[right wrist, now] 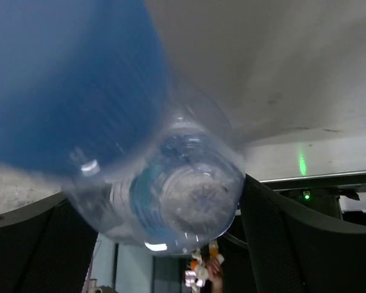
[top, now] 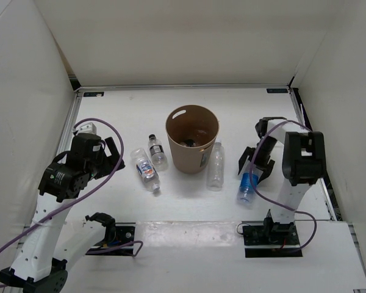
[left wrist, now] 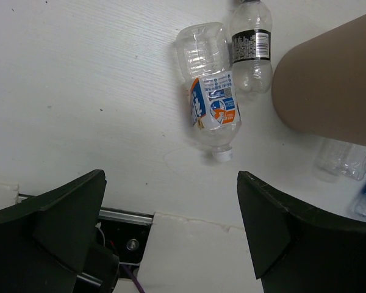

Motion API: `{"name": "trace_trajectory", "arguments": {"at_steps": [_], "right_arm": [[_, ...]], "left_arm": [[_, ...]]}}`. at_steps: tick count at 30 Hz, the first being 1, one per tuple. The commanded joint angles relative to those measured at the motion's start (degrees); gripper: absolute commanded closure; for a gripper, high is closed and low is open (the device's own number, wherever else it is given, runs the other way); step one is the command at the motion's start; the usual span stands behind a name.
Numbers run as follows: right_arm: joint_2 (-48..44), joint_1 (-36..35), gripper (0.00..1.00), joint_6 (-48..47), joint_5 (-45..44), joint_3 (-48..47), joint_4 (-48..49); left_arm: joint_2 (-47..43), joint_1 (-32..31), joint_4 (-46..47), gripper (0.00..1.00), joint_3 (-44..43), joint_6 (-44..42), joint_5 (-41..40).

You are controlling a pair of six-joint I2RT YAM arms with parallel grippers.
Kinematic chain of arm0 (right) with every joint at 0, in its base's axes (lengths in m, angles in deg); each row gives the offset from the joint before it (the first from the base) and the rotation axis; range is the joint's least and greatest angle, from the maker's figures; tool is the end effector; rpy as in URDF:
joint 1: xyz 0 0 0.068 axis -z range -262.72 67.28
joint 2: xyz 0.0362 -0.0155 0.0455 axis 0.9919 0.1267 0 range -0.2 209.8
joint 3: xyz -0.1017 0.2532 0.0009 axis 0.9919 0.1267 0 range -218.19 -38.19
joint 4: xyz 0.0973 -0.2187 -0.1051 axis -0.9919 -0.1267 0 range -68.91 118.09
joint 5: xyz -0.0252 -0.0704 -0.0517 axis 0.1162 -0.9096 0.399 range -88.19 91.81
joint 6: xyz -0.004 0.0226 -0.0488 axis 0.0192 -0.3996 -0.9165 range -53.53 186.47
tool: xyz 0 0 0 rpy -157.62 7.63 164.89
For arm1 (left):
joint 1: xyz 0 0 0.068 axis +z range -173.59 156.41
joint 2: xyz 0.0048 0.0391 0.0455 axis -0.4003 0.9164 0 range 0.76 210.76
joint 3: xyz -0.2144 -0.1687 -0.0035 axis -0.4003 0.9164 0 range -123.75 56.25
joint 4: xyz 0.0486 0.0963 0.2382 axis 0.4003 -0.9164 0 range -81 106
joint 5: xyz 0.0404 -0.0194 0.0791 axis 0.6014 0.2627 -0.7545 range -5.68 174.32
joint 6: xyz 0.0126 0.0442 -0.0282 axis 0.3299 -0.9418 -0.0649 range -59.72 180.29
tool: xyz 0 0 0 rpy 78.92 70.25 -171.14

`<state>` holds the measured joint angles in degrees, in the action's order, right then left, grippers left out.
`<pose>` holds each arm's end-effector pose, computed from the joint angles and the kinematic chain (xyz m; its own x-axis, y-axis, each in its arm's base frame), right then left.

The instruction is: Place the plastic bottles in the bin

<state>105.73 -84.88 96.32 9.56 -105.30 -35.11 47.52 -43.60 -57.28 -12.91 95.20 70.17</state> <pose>0.2977 0.0161 0.1537 -0.8524 0.4613 0.2463 0.4784 0.8781 0.0108 0.1076 -0.0300 0.3705 -0.7046 -0.3341 -0.6260 -0.2641 0.9423 -0.2056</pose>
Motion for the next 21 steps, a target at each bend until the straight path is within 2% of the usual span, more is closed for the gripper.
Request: {"name": "trace_trajectory", "arguments": {"at_steps": [1, 4, 7, 8, 12, 14, 16, 21], "right_arm": [[3.22, -2.59, 0.13, 0.13, 0.69, -5.56, -3.58], [6.82, -4.43, 0.20, 0.21, -0.10, -9.42, -6.13], [8.68, -6.19, 0.34, -0.40, -1.24, -11.46, -8.25], [8.94, -6.37, 0.43, -0.49, -1.24, -11.55, -8.34], [8.51, -6.11, 0.55, -1.10, -1.07, -11.11, -8.26], [8.16, -4.97, 0.56, -1.19, -0.63, -10.41, -7.73], [5.44, -3.40, 0.65, -1.37, -1.07, -10.32, -8.08], [-6.22, 1.44, 0.66, -1.37, -5.81, -16.46, -11.24]], "left_arm": [[-0.09, -0.03, 0.24, 0.00, -1.15, -0.90, -1.14], [0.17, -0.03, 0.33, 0.00, -1.50, -0.99, -1.32], [0.26, 0.06, 0.33, 0.00, -1.24, -0.64, -1.23], [0.00, -0.03, 0.41, 0.00, -1.41, -0.81, -1.23], [0.26, 0.06, 0.41, 0.00, -1.32, -0.64, -1.32], [0.17, -0.03, 0.33, 0.00, -1.23, -0.73, -1.49], [0.17, 0.06, 0.50, 0.00, -1.15, -0.81, -1.58], [0.08, -0.03, 0.33, 0.00, -0.89, -1.08, -1.93]]}}
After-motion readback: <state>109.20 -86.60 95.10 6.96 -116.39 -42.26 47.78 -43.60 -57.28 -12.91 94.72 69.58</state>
